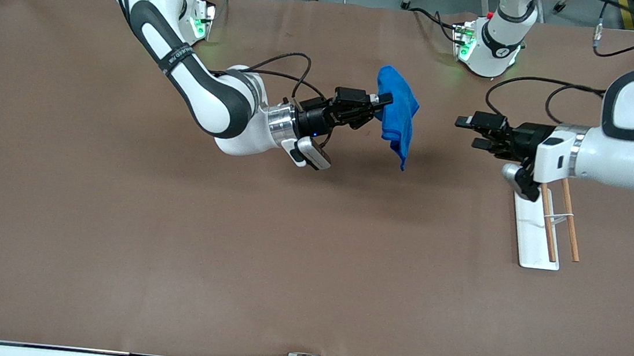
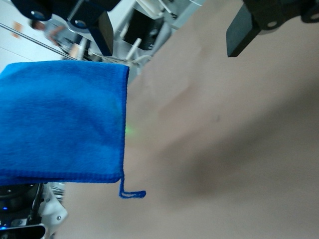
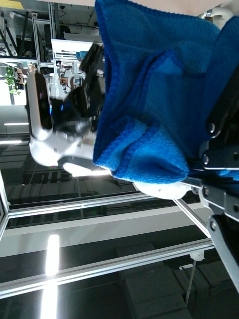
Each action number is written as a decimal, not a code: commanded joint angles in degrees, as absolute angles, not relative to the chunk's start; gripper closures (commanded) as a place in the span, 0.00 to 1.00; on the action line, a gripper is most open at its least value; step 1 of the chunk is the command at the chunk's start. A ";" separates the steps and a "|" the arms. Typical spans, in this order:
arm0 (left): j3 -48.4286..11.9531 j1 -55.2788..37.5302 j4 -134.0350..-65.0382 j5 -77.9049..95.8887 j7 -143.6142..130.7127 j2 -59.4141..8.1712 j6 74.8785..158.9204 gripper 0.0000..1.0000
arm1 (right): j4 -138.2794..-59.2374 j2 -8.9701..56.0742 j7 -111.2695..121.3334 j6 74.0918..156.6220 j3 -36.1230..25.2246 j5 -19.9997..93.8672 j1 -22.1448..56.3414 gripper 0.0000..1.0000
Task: Right arm passes towel to left arm to hang
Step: 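Reach the left gripper to the towel held by the right gripper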
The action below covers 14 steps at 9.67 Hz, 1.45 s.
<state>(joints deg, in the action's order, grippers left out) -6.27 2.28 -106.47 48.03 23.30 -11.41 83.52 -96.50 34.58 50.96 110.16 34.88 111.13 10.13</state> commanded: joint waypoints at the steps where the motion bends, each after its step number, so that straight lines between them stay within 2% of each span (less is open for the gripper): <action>1: -6.33 4.74 -109.50 57.35 29.69 -15.54 80.17 0.00 | -96.68 34.45 52.12 109.95 36.03 112.85 9.49 1.00; 4: -6.33 4.83 -114.42 71.16 34.70 -16.44 80.86 0.01 | -96.77 34.45 52.12 110.04 36.12 112.94 9.41 1.00; 7: -6.59 2.12 -119.69 80.83 41.37 -16.00 86.91 0.04 | -96.68 34.45 52.29 110.13 36.38 114.59 9.93 1.00; 11: -11.58 1.93 -126.11 96.20 49.04 -15.04 93.23 0.07 | -96.42 34.45 53.00 110.39 37.88 117.42 10.28 1.00; 14: -12.39 2.02 -130.07 99.76 49.66 -11.61 92.56 0.07 | -96.15 34.54 53.09 110.57 37.88 117.51 10.46 0.99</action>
<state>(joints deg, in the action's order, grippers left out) -12.41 1.88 -126.14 98.66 47.68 -13.69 91.40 -96.23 34.60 51.50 110.18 37.41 115.60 10.26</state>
